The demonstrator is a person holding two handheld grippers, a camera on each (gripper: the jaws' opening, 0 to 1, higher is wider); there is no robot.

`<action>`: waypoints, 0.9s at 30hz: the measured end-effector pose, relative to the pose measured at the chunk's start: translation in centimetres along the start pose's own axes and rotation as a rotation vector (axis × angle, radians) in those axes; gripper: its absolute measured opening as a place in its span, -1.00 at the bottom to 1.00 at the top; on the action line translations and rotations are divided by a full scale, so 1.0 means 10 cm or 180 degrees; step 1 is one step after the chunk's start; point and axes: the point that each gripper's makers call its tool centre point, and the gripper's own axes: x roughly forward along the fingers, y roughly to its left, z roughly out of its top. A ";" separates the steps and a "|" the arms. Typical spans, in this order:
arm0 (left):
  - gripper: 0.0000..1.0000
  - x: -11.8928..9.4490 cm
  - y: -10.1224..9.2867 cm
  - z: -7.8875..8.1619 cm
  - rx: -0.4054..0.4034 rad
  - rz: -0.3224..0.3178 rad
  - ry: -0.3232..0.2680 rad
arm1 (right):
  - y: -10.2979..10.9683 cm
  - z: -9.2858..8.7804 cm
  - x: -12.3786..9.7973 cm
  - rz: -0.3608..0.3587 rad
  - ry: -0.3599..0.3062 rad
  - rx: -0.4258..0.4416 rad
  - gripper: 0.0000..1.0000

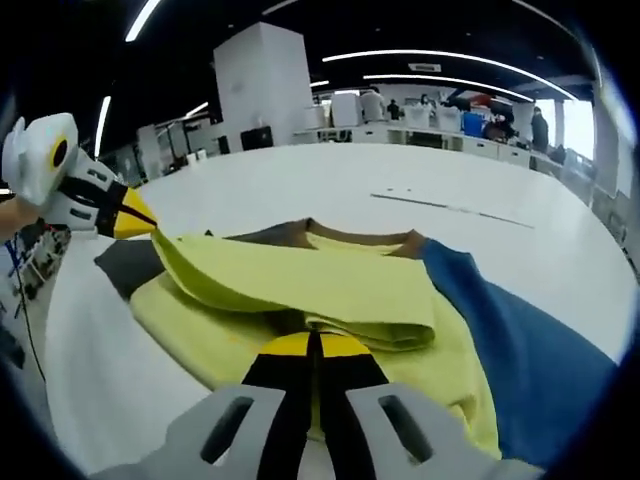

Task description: Fold the garment on the visible template until the final outline fits inside the template.

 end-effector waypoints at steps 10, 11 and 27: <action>-1.00 -0.04 -0.05 -0.11 -0.0006 -0.0044 0.0071 | -0.10 0.00 -0.17 -0.0007 0.0024 -0.0202 -0.98; -1.00 -0.04 -0.06 -0.12 -0.0012 -0.0051 0.0081 | -0.11 0.00 -0.18 -0.0012 0.0027 -0.0214 -0.98; -1.00 -0.08 -0.25 -0.29 -0.0050 -0.0167 0.0202 | -0.31 -0.07 -0.51 -0.0057 0.0140 -0.0590 -0.98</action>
